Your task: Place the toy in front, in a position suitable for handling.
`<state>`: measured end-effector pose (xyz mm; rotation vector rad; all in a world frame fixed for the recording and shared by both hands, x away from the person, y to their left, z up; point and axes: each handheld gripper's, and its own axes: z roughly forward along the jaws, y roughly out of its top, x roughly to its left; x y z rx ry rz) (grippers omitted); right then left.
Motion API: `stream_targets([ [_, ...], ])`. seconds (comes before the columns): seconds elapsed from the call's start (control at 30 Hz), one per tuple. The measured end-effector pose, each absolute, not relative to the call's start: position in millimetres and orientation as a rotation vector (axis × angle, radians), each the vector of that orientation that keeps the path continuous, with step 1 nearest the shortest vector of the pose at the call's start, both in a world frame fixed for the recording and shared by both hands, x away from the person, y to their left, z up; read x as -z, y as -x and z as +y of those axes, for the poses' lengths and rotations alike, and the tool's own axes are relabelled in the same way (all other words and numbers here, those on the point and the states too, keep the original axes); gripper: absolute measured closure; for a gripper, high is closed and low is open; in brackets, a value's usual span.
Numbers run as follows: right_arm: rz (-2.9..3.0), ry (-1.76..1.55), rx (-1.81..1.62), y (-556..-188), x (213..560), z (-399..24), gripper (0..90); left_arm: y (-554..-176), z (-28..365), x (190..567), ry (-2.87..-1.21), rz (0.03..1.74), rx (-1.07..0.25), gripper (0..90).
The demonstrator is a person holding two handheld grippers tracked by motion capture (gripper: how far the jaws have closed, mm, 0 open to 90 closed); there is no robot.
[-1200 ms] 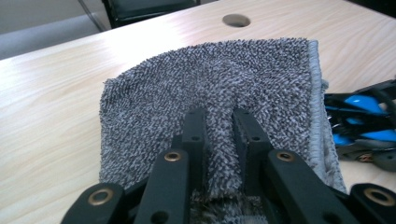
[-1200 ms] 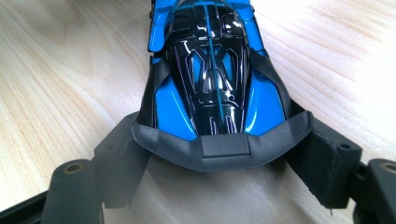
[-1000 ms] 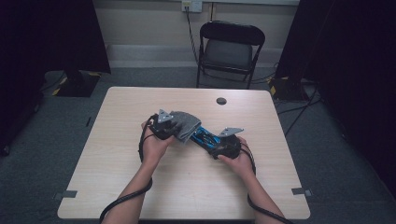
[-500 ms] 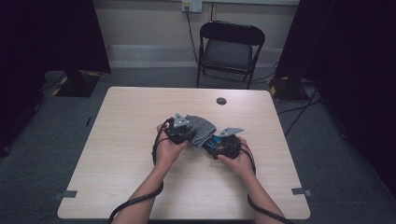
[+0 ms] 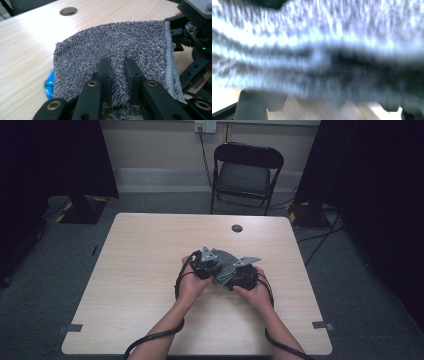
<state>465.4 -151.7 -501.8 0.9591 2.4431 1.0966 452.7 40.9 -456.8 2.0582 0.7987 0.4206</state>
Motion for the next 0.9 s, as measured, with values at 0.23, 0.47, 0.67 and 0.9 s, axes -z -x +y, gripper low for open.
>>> stream_targets([
  [0.23,2.442,-0.959,-1.096,-465.4,501.8,-151.7,24.5,-451.0,31.2,467.5,-2.118,0.767,-0.429,76.8],
  [0.47,2.443,-0.959,-1.096,-465.4,501.8,-151.7,24.5,-451.6,29.8,466.2,-2.135,0.763,-0.442,76.5],
  [0.67,2.443,-0.959,-1.096,-465.5,501.8,-151.7,24.5,-453.2,30.1,465.4,-2.138,0.765,-0.436,76.5],
  [0.9,2.443,-0.959,-1.096,-465.4,501.7,-151.8,24.5,-455.4,30.7,464.3,-2.144,0.767,-0.446,76.5],
])
